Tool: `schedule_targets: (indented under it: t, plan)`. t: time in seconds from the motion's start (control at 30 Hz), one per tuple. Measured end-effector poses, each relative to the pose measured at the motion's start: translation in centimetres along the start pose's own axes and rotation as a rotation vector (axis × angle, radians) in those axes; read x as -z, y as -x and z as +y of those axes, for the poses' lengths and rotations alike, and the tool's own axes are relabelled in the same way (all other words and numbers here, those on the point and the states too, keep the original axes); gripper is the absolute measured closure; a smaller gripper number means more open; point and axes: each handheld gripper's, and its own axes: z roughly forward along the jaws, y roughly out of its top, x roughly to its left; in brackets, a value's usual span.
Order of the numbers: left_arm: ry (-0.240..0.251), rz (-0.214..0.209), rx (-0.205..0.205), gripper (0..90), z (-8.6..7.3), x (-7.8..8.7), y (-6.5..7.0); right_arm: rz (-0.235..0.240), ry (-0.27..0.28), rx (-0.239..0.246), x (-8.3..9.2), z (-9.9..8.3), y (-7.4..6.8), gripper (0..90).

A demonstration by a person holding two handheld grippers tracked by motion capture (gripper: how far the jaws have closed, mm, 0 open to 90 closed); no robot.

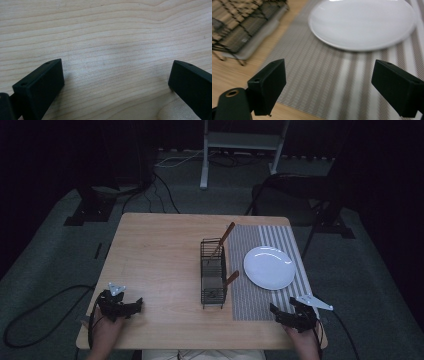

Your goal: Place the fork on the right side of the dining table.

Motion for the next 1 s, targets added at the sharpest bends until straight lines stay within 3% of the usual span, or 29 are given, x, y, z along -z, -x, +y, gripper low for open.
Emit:
schedule_targets:
  t: [0.47, 0.7, 1.0]
  plan:
    - [0.000, 0.000, 0.000, 0.0, 0.0, 0.0, 0.0, 0.107, 0.075, 0.077, -0.1, 4.1, -5.4, 13.3]
    - [0.000, 0.000, 0.000, 0.0, 0.0, 0.0, 0.0, 0.197, 0.128, 0.137, 0.5, 6.7, -8.9, 14.8]
    - [-0.001, 0.000, -0.001, 0.0, 0.0, 0.0, 0.0, 0.266, 0.163, 0.141, 0.0, 8.7, -11.4, 19.4]
